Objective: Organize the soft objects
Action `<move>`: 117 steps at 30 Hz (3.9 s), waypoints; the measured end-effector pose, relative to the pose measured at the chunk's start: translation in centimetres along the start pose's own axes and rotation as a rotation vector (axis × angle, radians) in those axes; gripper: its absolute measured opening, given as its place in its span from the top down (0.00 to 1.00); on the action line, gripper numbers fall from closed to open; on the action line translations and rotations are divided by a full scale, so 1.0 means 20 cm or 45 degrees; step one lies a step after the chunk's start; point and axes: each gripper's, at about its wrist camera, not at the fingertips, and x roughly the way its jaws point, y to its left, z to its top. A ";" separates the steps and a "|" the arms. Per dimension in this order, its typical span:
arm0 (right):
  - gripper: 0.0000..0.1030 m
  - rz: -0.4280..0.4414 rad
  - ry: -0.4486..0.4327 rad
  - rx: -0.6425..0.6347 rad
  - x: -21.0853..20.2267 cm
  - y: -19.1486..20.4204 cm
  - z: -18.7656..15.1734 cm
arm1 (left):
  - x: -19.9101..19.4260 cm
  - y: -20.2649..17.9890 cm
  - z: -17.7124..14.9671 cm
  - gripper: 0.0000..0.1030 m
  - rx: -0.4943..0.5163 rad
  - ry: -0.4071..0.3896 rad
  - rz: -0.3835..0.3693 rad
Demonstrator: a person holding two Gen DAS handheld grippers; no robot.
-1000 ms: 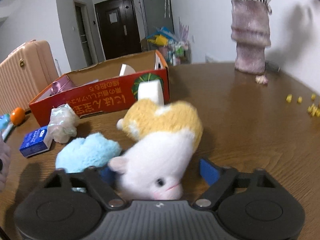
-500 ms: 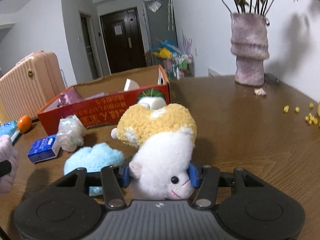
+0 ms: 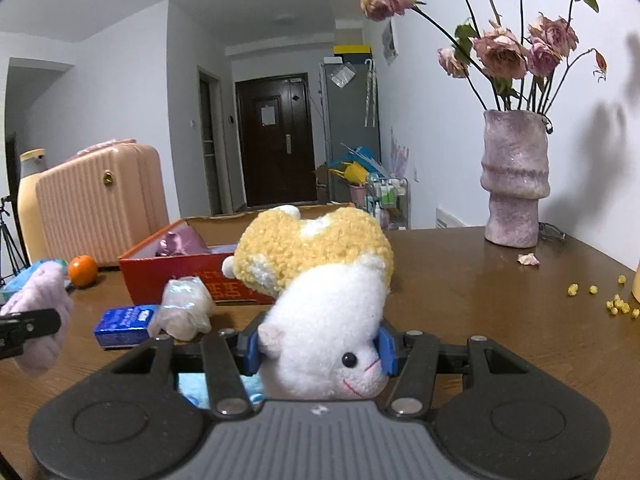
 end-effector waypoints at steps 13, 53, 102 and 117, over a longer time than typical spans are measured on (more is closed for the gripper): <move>0.49 0.013 -0.096 -0.052 0.00 0.09 0.03 | 0.02 -0.03 0.09 0.56 -0.034 -0.048 0.005; 0.49 0.039 -0.162 -0.051 0.49 0.14 0.22 | 0.46 -0.10 0.33 0.56 -0.066 -0.110 0.043; 0.49 -0.006 -0.081 -0.054 1.11 0.19 0.45 | 1.11 -0.21 0.54 0.56 -0.087 -0.073 0.082; 0.49 -0.010 -0.030 -0.046 1.15 0.17 0.44 | 1.15 -0.20 0.53 0.56 -0.068 -0.071 0.090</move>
